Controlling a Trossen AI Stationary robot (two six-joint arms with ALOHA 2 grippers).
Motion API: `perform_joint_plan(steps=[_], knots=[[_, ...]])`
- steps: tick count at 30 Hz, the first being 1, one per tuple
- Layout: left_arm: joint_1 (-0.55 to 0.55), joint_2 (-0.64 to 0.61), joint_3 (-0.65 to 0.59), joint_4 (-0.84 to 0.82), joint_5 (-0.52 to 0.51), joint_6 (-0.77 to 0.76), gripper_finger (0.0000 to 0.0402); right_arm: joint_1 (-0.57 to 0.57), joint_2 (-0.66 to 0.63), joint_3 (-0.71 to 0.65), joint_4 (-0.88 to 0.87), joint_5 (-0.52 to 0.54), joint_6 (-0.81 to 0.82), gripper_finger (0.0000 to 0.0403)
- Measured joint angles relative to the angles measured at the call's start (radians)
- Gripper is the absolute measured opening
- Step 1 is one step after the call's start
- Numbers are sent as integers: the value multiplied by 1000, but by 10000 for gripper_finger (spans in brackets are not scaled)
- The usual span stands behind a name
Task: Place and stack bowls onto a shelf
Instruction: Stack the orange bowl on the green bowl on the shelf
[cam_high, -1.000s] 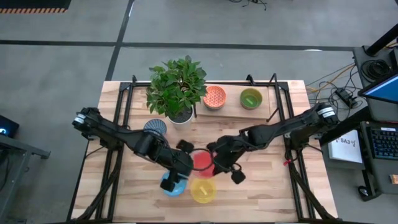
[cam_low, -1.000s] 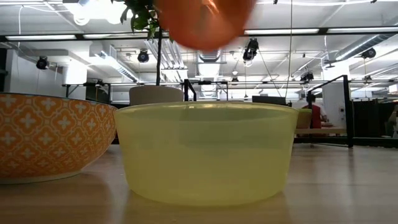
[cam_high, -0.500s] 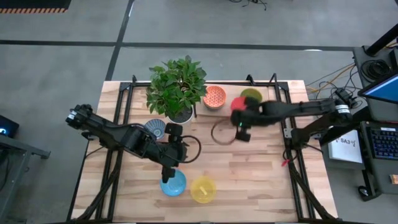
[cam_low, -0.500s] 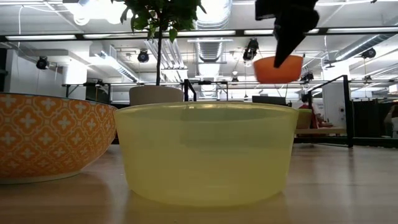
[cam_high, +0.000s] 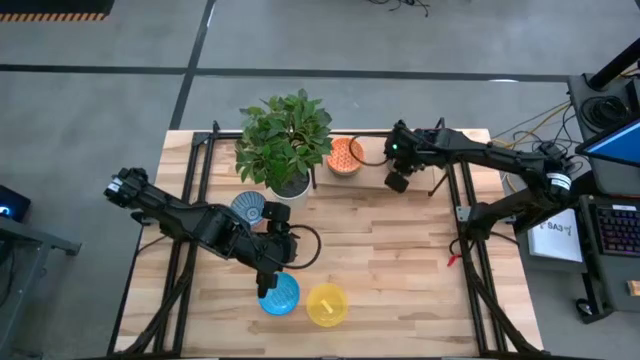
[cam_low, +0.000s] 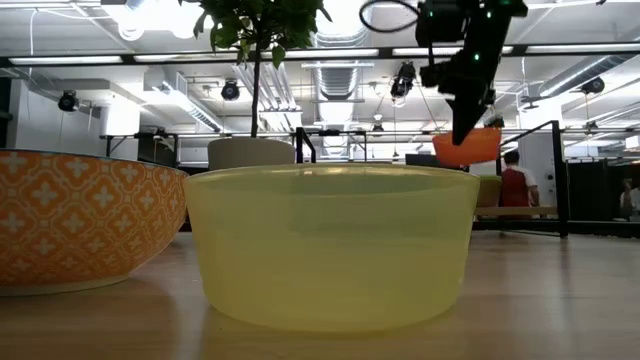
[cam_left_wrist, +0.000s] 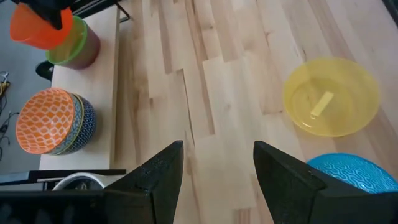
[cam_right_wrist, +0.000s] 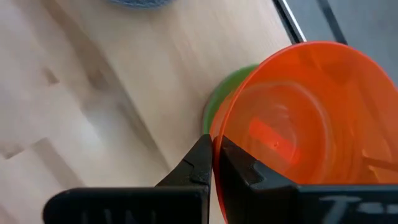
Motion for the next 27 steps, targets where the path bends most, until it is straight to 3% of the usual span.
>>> perform_joint_plan(steps=[4,19,27], knots=[[-2,-30,-40,4,-1,-16,178,-45,0,-58,51,-45,-23,8],[-2,-121,-141,64,-37,-47,178,-60,-1,-154,216,-37,-56,11],[-1,-159,-215,79,-45,-82,178,-61,-1,-154,221,-37,-51,64]])
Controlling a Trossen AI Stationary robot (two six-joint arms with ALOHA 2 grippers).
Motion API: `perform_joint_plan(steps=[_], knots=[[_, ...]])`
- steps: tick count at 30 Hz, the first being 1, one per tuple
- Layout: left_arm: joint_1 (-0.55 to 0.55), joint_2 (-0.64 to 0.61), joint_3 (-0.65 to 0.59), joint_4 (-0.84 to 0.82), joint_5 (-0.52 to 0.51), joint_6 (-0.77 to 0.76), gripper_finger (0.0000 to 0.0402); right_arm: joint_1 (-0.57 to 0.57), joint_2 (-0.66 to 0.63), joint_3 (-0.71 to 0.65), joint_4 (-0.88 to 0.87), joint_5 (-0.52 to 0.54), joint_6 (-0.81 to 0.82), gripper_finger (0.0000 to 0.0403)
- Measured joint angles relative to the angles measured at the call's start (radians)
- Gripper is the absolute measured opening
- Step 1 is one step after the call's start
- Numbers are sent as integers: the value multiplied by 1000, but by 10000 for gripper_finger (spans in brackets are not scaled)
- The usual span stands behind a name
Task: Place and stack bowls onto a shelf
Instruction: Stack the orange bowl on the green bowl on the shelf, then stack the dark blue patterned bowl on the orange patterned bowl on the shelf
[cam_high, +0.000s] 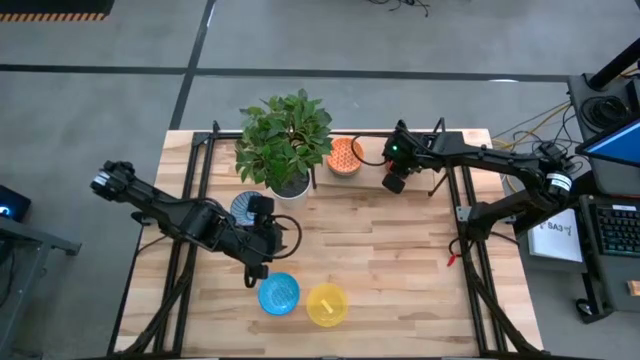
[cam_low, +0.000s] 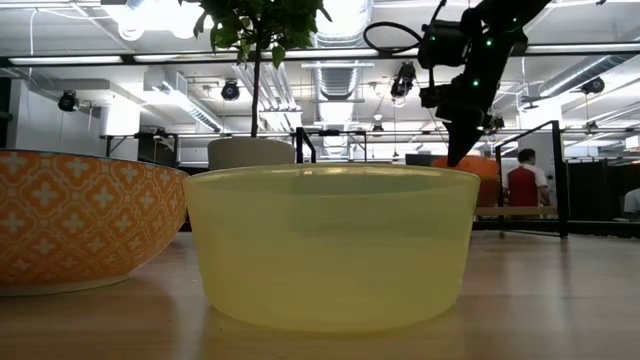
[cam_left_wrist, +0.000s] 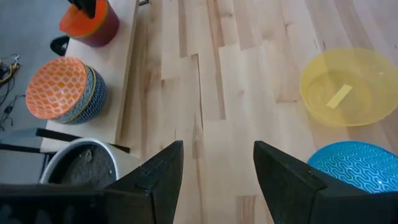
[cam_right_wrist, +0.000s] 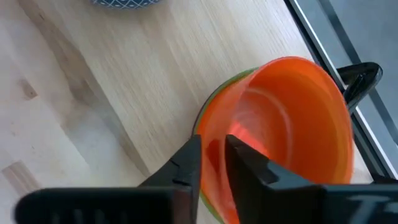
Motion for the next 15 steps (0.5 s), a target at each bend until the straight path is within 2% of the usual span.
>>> perform_joint_plan(steps=[7,12,15], knots=[[0,-40,-75,21,0,-66,178,0,-28,0,-5,0,2,120],[0,-88,-156,19,-1,-173,178,2,-91,0,-9,-17,46,126],[0,-122,-230,7,0,-268,178,11,-153,-2,-10,-109,84,116]])
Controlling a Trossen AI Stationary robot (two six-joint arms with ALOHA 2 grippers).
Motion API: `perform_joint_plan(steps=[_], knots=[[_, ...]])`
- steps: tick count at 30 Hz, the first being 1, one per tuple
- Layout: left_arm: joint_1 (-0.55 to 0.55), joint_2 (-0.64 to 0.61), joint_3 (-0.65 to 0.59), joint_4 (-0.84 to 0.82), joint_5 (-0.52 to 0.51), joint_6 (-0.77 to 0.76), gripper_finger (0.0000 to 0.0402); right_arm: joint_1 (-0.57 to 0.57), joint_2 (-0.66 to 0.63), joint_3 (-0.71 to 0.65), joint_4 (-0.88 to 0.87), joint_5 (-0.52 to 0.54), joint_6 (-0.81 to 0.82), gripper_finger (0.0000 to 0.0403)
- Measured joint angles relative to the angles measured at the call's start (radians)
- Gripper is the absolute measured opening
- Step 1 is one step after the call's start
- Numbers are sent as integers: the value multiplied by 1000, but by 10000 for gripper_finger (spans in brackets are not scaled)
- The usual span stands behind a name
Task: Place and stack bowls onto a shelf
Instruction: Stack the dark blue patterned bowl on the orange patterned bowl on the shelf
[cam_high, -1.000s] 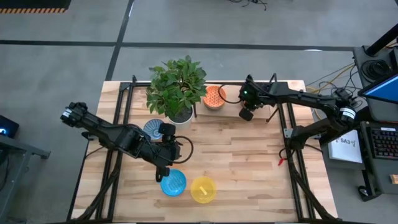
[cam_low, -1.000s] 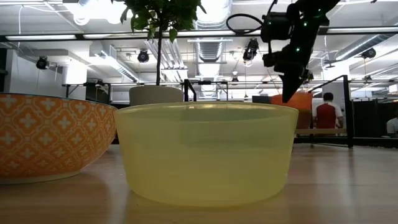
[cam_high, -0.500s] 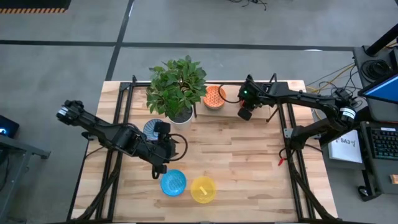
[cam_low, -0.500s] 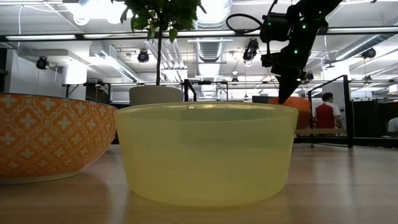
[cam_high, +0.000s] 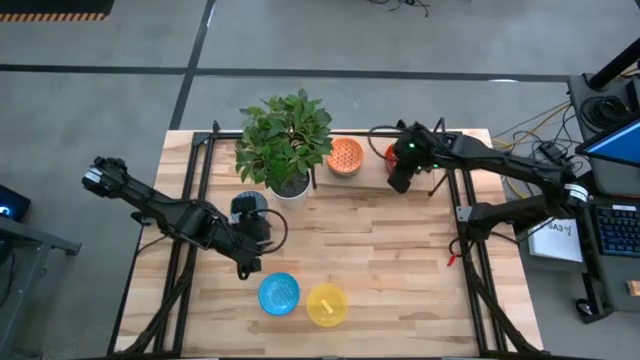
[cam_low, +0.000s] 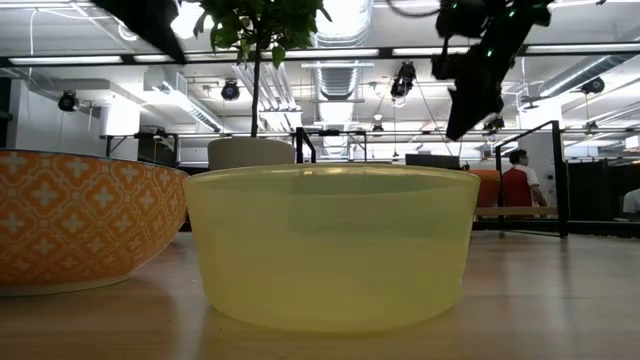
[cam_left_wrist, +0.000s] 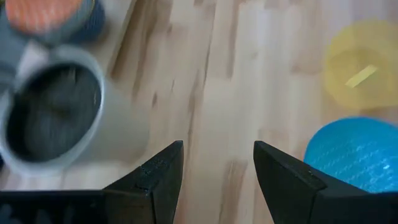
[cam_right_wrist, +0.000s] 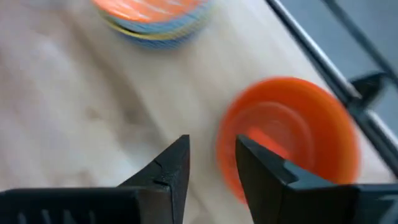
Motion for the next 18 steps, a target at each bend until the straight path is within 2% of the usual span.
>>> perform_joint_plan(steps=[3,8,13,18], knots=[[1,-38,-72,-38,1,-122,178,36,-66,-14,9,-67,40,103],[5,-82,-174,-123,35,-309,178,148,-177,-62,55,-75,100,83],[10,-102,-285,-87,65,-323,178,275,-253,-127,147,-75,153,69],[60,-98,-375,-39,63,-330,178,378,-289,-191,250,-74,182,63]])
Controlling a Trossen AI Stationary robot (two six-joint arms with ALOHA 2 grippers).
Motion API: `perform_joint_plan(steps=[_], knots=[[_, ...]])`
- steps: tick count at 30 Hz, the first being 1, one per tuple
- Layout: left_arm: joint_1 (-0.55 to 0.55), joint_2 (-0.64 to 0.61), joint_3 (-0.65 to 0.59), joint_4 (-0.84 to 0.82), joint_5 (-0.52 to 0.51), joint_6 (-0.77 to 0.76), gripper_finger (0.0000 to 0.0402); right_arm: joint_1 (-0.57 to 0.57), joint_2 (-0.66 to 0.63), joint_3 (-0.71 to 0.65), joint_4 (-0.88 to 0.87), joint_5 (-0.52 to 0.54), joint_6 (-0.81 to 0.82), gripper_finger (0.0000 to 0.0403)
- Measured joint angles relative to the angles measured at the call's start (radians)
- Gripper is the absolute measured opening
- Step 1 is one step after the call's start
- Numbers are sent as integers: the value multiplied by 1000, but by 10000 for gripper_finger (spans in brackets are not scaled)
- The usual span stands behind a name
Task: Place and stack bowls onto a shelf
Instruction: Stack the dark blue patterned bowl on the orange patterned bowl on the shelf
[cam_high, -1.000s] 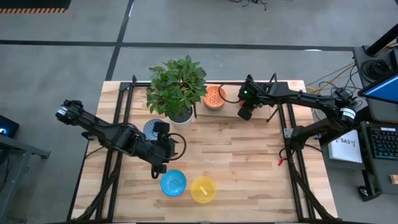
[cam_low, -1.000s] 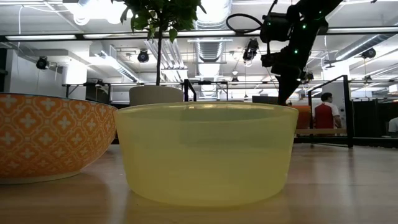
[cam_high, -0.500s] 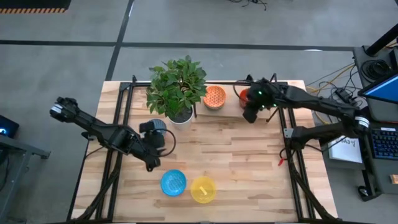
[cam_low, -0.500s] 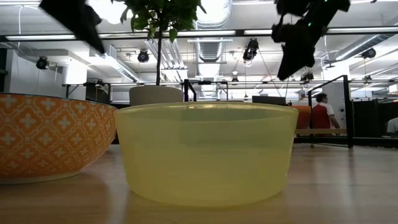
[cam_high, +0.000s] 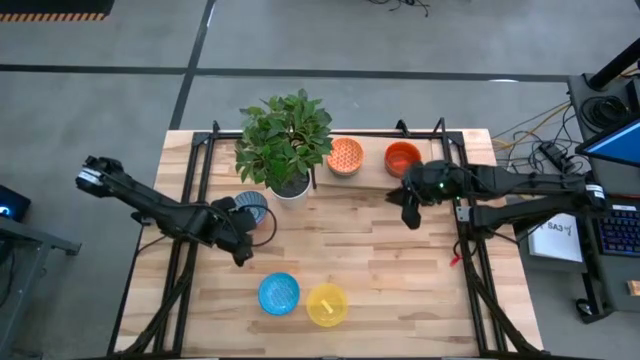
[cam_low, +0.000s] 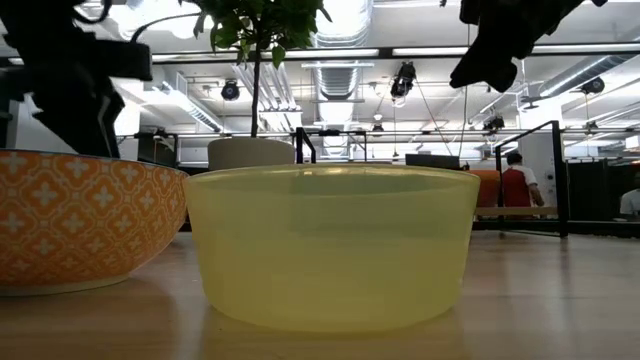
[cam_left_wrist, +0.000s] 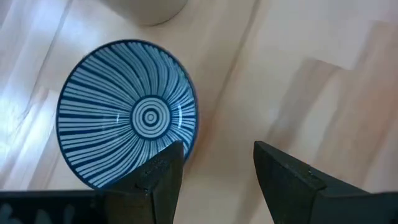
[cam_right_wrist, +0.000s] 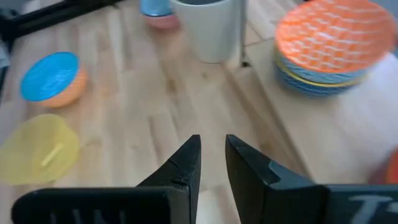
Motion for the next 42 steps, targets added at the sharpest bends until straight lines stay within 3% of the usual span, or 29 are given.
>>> perform_joint_plan(steps=[6,15,21,29,34,42], knots=[[77,33,-47,62,-2,52,178,71,-2,-22,28,8,48,63],[140,109,-105,211,-1,145,175,171,6,-26,43,107,79,63],[140,157,-111,226,-1,146,125,240,33,-26,46,172,97,63],[142,224,-111,236,4,120,12,307,96,-26,96,212,104,63],[140,210,-111,236,25,120,10,332,121,-26,100,212,112,63],[127,142,-19,214,153,156,5,388,144,-26,102,217,120,63]])
